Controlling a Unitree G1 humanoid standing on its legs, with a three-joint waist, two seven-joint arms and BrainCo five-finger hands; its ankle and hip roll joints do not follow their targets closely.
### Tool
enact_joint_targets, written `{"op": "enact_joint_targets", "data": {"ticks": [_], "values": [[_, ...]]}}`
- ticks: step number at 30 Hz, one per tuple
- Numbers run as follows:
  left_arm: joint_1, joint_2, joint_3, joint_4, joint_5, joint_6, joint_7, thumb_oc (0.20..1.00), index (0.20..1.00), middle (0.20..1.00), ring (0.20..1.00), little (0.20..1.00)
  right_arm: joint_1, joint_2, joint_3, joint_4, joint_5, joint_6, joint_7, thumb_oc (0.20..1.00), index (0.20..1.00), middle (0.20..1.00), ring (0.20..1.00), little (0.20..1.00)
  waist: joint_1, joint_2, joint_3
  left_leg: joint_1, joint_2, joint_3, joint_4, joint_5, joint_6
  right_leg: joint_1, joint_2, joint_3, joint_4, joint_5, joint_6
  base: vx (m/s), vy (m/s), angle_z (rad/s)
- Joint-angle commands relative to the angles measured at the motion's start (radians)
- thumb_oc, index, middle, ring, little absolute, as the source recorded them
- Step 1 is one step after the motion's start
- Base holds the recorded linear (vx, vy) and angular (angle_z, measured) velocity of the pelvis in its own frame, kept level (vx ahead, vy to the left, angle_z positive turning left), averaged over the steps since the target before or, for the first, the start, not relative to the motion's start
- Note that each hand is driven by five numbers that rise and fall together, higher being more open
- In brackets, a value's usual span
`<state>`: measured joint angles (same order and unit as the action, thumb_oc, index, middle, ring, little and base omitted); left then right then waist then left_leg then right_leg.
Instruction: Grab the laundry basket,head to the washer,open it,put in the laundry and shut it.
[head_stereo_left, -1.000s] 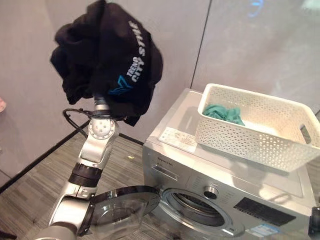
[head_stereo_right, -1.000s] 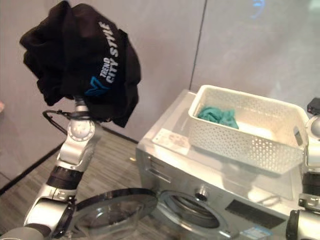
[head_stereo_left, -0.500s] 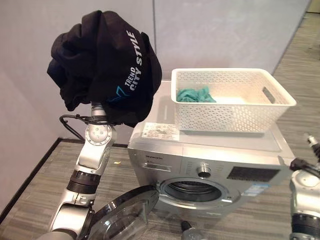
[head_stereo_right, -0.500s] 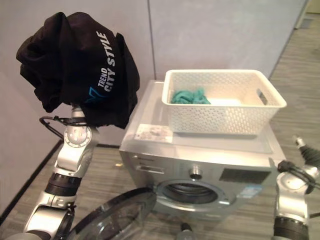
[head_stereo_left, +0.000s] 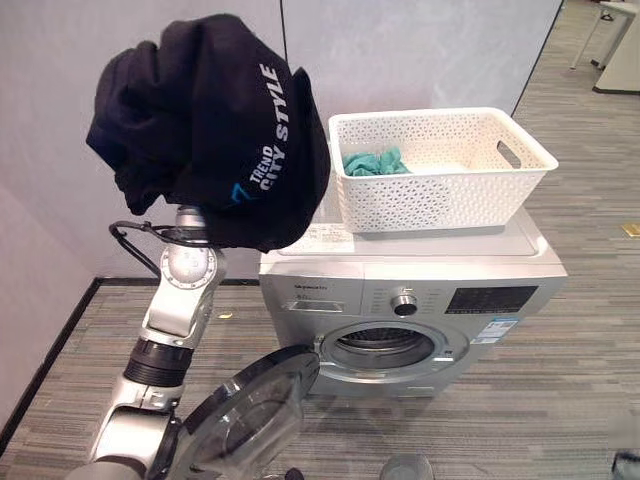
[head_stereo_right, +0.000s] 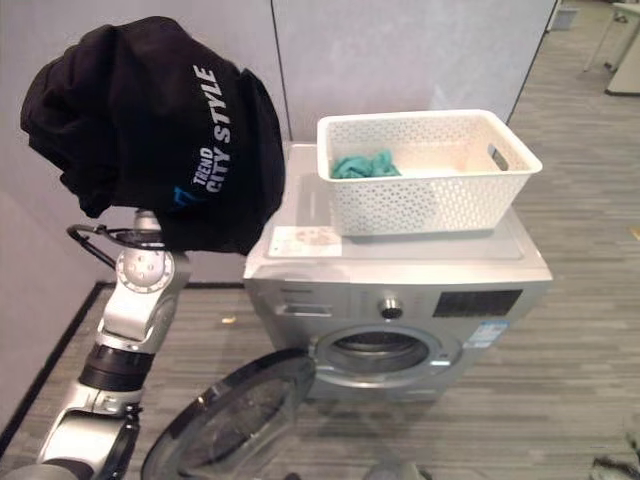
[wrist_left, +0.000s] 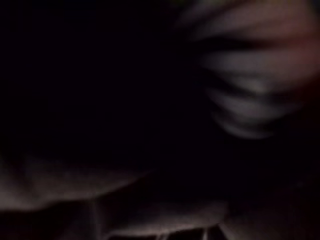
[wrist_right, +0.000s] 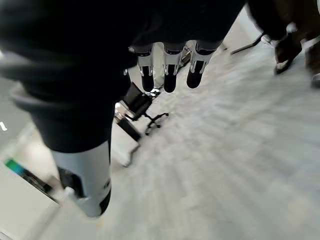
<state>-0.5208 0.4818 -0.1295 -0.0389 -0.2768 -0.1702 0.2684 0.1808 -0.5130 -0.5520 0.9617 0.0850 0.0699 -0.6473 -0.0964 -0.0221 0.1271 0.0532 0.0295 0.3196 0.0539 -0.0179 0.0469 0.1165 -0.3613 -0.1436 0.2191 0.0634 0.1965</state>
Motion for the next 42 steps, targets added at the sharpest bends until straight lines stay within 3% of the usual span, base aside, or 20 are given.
{"op": "enact_joint_targets", "data": {"ticks": [1,4,5,7,8,10,11,12,13,14,15,17,18,22,23,27,29,32,42], "values": [[-0.028,-0.011,-0.009,-0.014,-0.046,-0.034,-0.072,0.200,0.200,0.200,0.200,0.200,-0.027,-0.037,0.088,0.203,0.133,-0.069,0.123,1.000,1.000,1.000,1.000,1.000,0.024,-0.005,-0.092,-0.033,-0.030,-0.070,0.018,-0.140,0.042,-0.024,0.009,-0.005,0.052,-0.035,-0.010,-0.07,-0.261,-0.15],[0.006,-0.011,-0.003,-0.018,-0.049,-0.033,-0.082,0.200,0.200,0.200,0.200,0.200,-0.041,0.009,0.136,0.278,0.166,-0.063,0.203,1.000,1.000,1.000,1.000,1.000,0.049,-0.017,-0.093,-0.043,-0.026,-0.050,0.019,-0.134,0.031,-0.004,-0.007,-0.050,-0.017,-0.010,0.008,-0.05,-0.220,-0.14],[0.037,-0.017,-0.005,-0.032,-0.078,-0.030,-0.100,0.200,0.200,0.200,0.200,0.200,-0.073,0.049,0.182,0.357,0.188,-0.038,0.269,1.000,1.000,1.000,1.000,1.000,0.075,-0.017,-0.087,-0.056,-0.004,-0.053,0.033,-0.148,0.010,0.013,-0.006,-0.090,-0.079,-0.041,0.013,0.01,-0.174,-0.58],[0.059,-0.022,0.000,-0.039,-0.087,-0.028,-0.110,0.200,0.200,0.200,0.200,0.200,-0.084,0.064,0.210,0.400,0.184,-0.030,0.305,1.000,1.000,1.000,1.000,1.000,0.078,-0.019,-0.086,-0.065,0.008,-0.047,0.051,-0.153,0.001,0.041,-0.002,-0.121,-0.124,-0.046,0.014,-0.04,-0.243,-0.53],[0.102,-0.050,-0.012,-0.039,-0.113,-0.019,-0.127,0.200,0.200,0.200,0.200,0.200,-0.126,0.097,0.266,0.446,0.160,-0.011,0.330,1.000,1.000,1.000,1.000,1.000,0.107,-0.023,-0.080,-0.096,0.037,-0.037,0.086,-0.142,-0.017,0.077,0.006,-0.173,-0.169,-0.058,0.014,-0.10,-0.317,-0.32],[0.152,-0.066,-0.022,-0.061,-0.123,-0.006,-0.143,0.200,0.200,0.200,0.200,0.200,-0.154,0.147,0.349,0.451,0.102,0.000,0.353,1.000,1.000,1.000,1.000,1.000,0.130,-0.026,-0.066,-0.150,0.072,-0.035,0.130,-0.106,-0.034,0.098,0.035,-0.224,-0.209,-0.101,-0.009,-0.18,-0.284,0.11],[0.175,-0.068,-0.028,-0.076,-0.119,-0.004,-0.143,0.200,0.200,0.200,0.200,0.200,-0.157,0.173,0.376,0.446,0.087,0.000,0.359,1.000,1.000,1.000,1.000,1.000,0.137,-0.026,-0.055,-0.180,0.086,-0.054,0.150,-0.095,-0.042,0.094,0.054,-0.228,-0.206,-0.139,-0.023,-0.15,-0.162,0.49],[0.177,-0.067,-0.027,-0.078,-0.119,-0.003,-0.143,0.200,0.200,0.200,0.200,0.200,-0.157,0.174,0.377,0.446,0.087,0.000,0.359,1.000,1.000,1.000,1.000,1.000,0.133,-0.026,-0.059,-0.187,0.088,-0.057,0.153,-0.095,-0.043,0.090,0.056,-0.230,-0.204,-0.141,-0.025,-0.20,-0.207,0.52],[0.248,-0.059,-0.021,-0.133,-0.119,-0.010,-0.146,0.200,0.200,0.200,0.200,0.200,-0.166,0.238,0.473,0.399,0.044,-0.009,0.380,1.000,1.000,1.000,1.000,1.000,0.154,-0.023,-0.020,-0.230,0.111,-0.094,0.175,-0.066,-0.060,0.064,0.087,-0.224,-0.173,-0.191,-0.060,-0.15,-0.139,0.55],[0.251,-0.058,-0.019,-0.136,-0.119,-0.008,-0.146,0.200,0.200,0.200,0.200,0.200,-0.166,0.239,0.475,0.399,0.044,-0.009,0.380,1.000,1.000,1.000,1.000,1.000,0.150,-0.023,-0.023,-0.235,0.112,-0.097,0.178,-0.067,-0.061,0.062,0.088,-0.226,-0.171,-0.193,-0.061,-0.27,-0.250,0.37],[0.359,-0.008,0.023,-0.229,-0.055,-0.027,-0.160,0.200,0.200,0.200,0.200,0.200,-0.156,0.295,0.549,0.363,0.012,-0.028,0.401,1.000,1.000,1.000,1.000,1.000,0.167,-0.014,0.006,-0.255,0.131,-0.116,0.186,-0.050,-0.074,0.058,0.114,-0.231,-0.168,-0.213,-0.076,-0.12,-0.122,0.29],[0.408,0.010,0.045,-0.263,-0.042,-0.029,-0.168,0.200,0.200,0.200,0.200,0.200,-0.149,0.308,0.575,0.341,0.000,-0.035,0.411,1.000,1.000,1.000,1.000,1.000,0.167,-0.013,0.008,-0.252,0.140,-0.135,0.188,-0.060,-0.091,0.067,0.125,-0.224,-0.168,-0.230,-0.078,-0.07,-0.182,0.23],[0.502,0.040,0.065,-0.306,-0.031,-0.037,-0.189,0.200,0.200,0.200,0.200,0.200,-0.130,0.331,0.607,0.307,-0.003,-0.052,0.422,1.000,1.000,1.000,1.000,1.000,0.181,-0.006,0.025,-0.251,0.155,-0.150,0.183,-0.037,-0.107,0.080,0.149,-0.230,-0.168,-0.250,-0.096,-0.04,-0.177,0.21],[0.589,0.087,0.046,-0.316,-0.018,-0.040,-0.229,0.200,0.200,0.200,0.200,0.200,-0.117,0.333,0.631,0.261,0.000,-0.066,0.428,1.000,1.000,1.000,1.000,1.000,0.195,0.005,0.037,-0.248,0.167,-0.170,0.160,-0.001,-0.123,0.092,0.177,-0.247,-0.160,-0.275,-0.116,-0.08,-0.141,0.20],[0.625,0.092,-0.002,-0.274,-0.043,-0.022,-0.260,0.200,0.200,0.200,0.200,0.200,-0.115,0.320,0.646,0.248,-0.013,-0.066,0.427,1.000,1.000,1.000,1.000,1.000,0.199,0.011,0.043,-0.248,0.173,-0.180,0.142,0.024,-0.130,0.096,0.191,-0.257,-0.155,-0.286,-0.126,-0.05,-0.104,0.23],[0.644,0.087,-0.120,-0.134,-0.051,0.020,-0.319,0.200,0.200,0.200,0.200,0.200,-0.112,0.301,0.647,0.256,-0.011,-0.066,0.429,1.000,1.000,1.000,1.000,1.000,0.199,0.021,0.053,-0.242,0.181,-0.208,0.070,0.078,-0.143,0.098,0.216,-0.285,-0.152,-0.305,-0.141,-0.03,-0.087,0.24],[0.640,0.086,-0.124,-0.129,-0.050,0.017,-0.319,0.200,0.200,0.200,0.200,0.200,-0.112,0.301,0.646,0.257,-0.011,-0.067,0.429,1.000,1.000,1.000,1.000,1.000,0.198,0.022,0.052,-0.241,0.180,-0.210,0.066,0.081,-0.144,0.098,0.217,-0.287,-0.152,-0.305,-0.142,-0.01,-0.048,0.24],[0.645,0.046,-0.193,0.019,-0.043,0.043,-0.337,0.200,0.200,0.200,0.200,0.200,-0.104,0.278,0.633,0.274,0.007,-0.068,0.422,1.000,1.000,1.000,1.000,1.000,0.190,0.026,0.072,-0.250,0.193,-0.232,0.013,0.119,-0.151,0.080,0.243,-0.309,-0.147,-0.319,-0.158,-0.03,-0.097,0.16],[0.523,-0.084,-0.247,0.299,-0.066,0.040,-0.229,0.200,0.200,0.200,0.200,0.200,-0.184,0.260,0.663,0.221,0.103,-0.092,0.375,1.000,1.000,1.000,1.000,1.000,0.166,0.025,0.210,-0.352,0.240,-0.241,-0.057,0.191,-0.164,-0.140,0.263,-0.312,-0.018,-0.333,-0.184,-0.12,-0.038,0.18]]}}
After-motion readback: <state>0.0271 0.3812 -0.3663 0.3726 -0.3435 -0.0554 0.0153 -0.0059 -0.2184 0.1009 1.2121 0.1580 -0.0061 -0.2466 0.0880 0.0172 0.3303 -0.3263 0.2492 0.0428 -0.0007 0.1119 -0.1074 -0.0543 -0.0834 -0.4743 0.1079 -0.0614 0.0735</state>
